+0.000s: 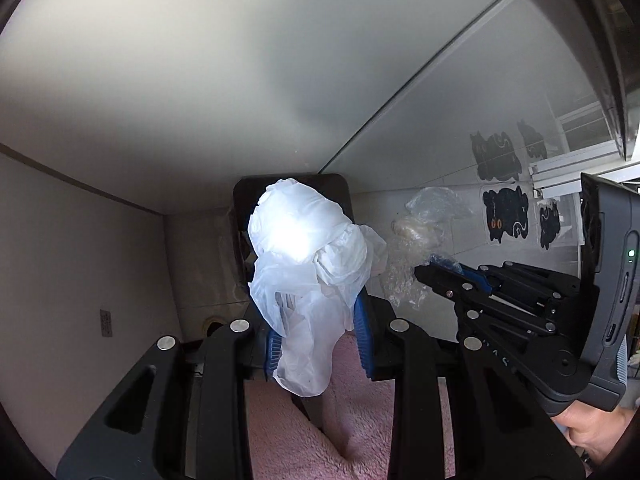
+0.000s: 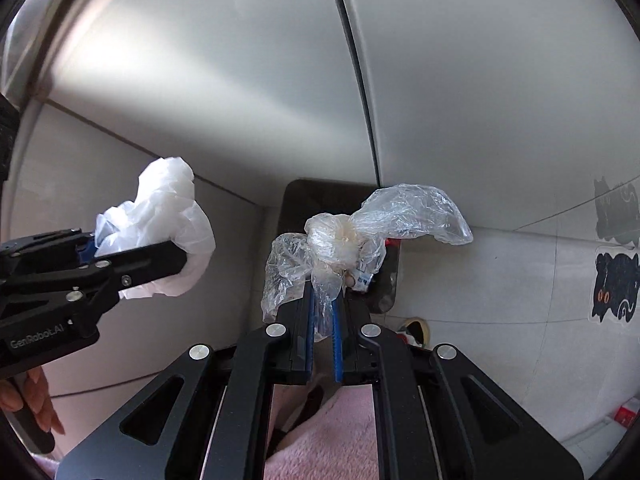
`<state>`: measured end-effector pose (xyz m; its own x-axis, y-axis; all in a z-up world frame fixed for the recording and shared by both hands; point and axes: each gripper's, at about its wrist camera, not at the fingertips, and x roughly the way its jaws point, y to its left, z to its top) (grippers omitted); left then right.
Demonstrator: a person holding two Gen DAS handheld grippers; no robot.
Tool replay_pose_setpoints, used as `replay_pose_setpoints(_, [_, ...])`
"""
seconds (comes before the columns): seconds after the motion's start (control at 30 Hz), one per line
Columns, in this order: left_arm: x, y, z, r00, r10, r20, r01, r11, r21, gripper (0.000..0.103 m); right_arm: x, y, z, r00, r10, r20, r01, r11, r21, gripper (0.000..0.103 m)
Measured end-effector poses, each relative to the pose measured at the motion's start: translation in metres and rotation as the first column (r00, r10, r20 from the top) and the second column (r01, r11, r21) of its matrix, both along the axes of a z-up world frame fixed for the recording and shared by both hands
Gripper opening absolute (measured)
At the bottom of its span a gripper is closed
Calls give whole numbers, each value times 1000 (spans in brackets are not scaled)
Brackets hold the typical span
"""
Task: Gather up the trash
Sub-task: 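Lower both bags over the black bin and open both grippers, then raise both tools back to the counter and grasp the yellow foam net with the left gripper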
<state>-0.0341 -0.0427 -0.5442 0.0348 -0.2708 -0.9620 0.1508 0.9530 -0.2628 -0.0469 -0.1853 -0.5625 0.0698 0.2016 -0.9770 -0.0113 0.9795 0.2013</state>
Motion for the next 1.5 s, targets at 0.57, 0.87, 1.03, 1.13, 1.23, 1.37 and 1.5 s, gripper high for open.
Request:
replay_pose_setpoints(0.57, [27,-9,-39,1000,3,-27,-2,1000,25,45,8,5,-47,998,37,-44,-38,999,-21,13])
replay_pose_setpoints(0.87, [33,-1,-29,1000,21,-4,-21,999,36,60,2,12,-30,998,57,-11,-58,997,-50,50])
replay_pose_setpoints(1.03, [34,0,-12,999,23,26,-24,998,62,79,0,15,-17,997,75,0,-75,994,-80,88])
replay_pose_setpoints(1.13, [34,4,2,999,13,37,-16,997,72,87,1,12,-3,997,79,10,-78,993,-94,98])
replay_pose_setpoints(1.23, [33,7,20,998,16,54,-19,998,67,92,5,9,12,997,76,16,-74,993,-92,99])
replay_pose_setpoints(1.37, [29,17,48,996,30,84,-35,998,50,95,6,4,40,997,77,23,-74,993,-91,99])
replay_pose_setpoints(1.5, [21,25,88,991,21,133,-27,999,39,95,8,-1,73,996,74,40,-70,994,-86,99])
